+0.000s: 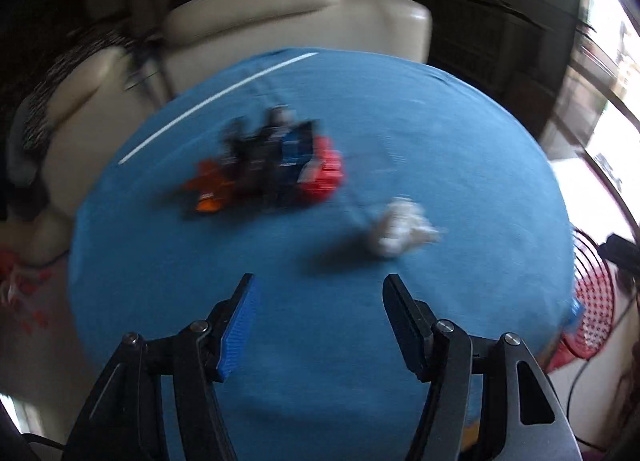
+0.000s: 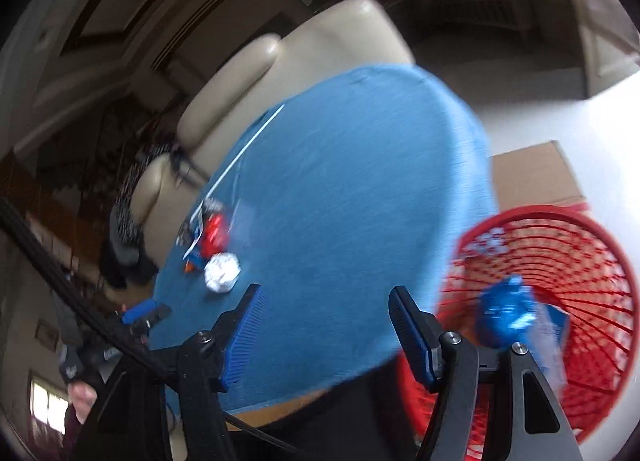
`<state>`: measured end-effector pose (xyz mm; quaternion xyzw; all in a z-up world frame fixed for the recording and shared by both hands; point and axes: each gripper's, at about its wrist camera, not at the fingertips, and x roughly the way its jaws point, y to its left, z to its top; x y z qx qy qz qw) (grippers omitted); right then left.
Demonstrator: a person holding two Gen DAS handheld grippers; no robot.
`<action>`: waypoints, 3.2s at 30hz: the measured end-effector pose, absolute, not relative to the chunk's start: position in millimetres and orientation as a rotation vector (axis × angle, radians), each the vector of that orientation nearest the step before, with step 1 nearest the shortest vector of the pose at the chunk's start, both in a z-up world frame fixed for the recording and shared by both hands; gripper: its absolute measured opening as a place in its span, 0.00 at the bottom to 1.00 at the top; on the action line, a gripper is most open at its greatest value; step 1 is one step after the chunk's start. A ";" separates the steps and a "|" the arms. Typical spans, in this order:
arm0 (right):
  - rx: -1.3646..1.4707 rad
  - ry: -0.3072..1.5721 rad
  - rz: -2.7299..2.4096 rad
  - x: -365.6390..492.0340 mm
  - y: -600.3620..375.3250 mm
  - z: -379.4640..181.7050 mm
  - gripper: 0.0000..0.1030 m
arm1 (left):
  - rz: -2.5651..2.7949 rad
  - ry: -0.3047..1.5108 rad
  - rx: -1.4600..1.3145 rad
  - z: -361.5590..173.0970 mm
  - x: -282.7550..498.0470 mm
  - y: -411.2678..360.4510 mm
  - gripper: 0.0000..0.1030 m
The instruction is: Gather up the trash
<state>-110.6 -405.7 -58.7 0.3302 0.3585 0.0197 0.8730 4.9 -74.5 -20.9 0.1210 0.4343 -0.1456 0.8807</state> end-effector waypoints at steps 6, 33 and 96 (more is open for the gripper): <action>0.598 0.831 0.150 -56.5 -346.0 -57.4 0.66 | -0.223 0.930 0.100 -17.2 36.2 -15.4 0.66; 0.333 0.939 0.234 82.0 -229.4 -97.8 0.39 | -0.409 1.053 -0.145 -30.1 134.8 -43.3 0.73; 0.491 0.843 0.234 -17.4 -276.8 -78.7 0.40 | -0.225 1.003 0.143 -64.1 76.4 -10.4 0.76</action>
